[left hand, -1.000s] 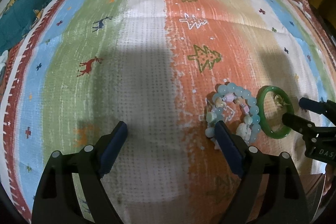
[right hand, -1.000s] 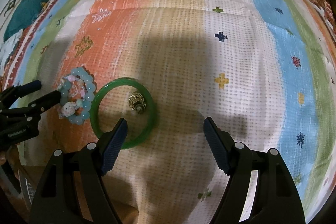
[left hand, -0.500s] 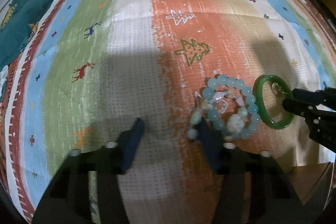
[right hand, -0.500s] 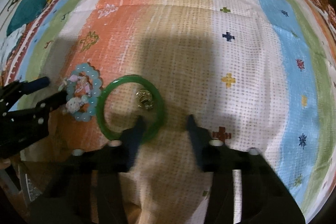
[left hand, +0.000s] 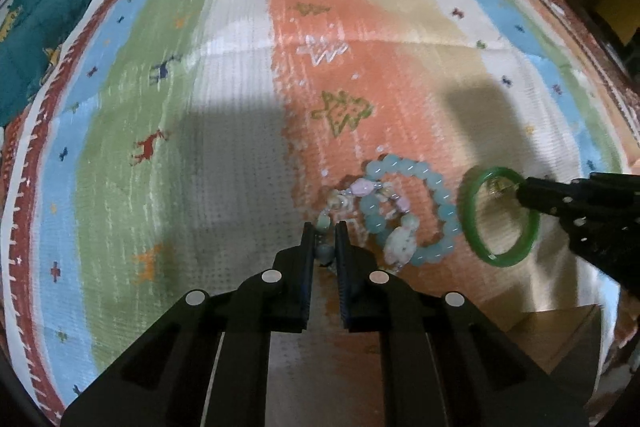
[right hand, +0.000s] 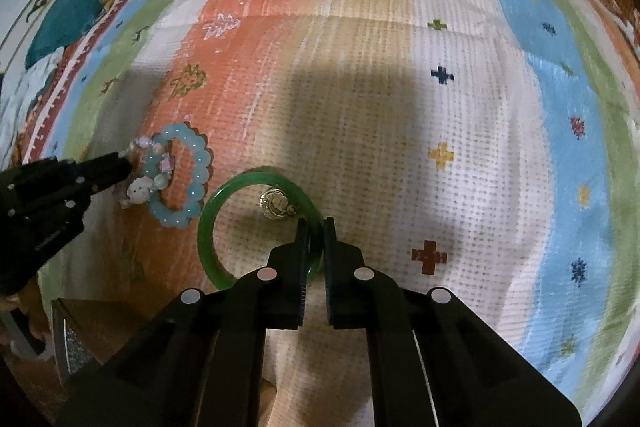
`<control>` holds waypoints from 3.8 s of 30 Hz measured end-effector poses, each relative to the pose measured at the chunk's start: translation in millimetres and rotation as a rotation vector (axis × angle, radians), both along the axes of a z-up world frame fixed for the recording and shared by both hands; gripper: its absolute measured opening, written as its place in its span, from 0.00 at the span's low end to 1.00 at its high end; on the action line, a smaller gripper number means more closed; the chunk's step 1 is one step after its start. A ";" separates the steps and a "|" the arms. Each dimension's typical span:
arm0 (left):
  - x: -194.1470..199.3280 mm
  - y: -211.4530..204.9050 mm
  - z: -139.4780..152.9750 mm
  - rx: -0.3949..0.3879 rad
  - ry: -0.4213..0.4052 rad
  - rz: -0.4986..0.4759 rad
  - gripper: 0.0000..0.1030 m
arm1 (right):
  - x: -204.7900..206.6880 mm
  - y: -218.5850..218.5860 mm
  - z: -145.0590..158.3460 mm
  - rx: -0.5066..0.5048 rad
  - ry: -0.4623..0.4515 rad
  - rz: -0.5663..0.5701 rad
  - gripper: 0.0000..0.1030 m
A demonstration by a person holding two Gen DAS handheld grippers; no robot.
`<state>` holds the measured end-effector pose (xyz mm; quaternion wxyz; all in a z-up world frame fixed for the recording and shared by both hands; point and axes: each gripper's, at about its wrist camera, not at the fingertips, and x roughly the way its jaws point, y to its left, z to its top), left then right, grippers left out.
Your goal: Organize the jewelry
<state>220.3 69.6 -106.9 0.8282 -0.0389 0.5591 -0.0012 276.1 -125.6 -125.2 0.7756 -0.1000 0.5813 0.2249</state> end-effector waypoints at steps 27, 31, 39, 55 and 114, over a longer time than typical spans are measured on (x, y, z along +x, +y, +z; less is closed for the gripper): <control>-20.4 -7.2 61.5 -0.059 -0.137 -0.012 0.10 | -34.2 7.0 60.6 0.022 -0.168 0.060 0.08; -24.1 -6.8 63.3 -0.064 -0.140 -0.015 0.10 | -41.2 6.4 63.8 0.026 -0.174 0.071 0.08; -39.4 -11.0 77.8 -0.083 -0.175 -0.021 0.10 | -52.4 -2.8 79.4 0.066 -0.199 0.054 0.08; -72.0 -26.9 108.8 -0.119 -0.247 -0.049 0.10 | -87.0 -13.1 98.9 0.106 -0.233 0.075 0.08; -118.4 -32.6 92.0 -0.103 -0.228 0.030 0.74 | -114.6 -47.6 92.5 0.109 -0.184 -0.008 0.60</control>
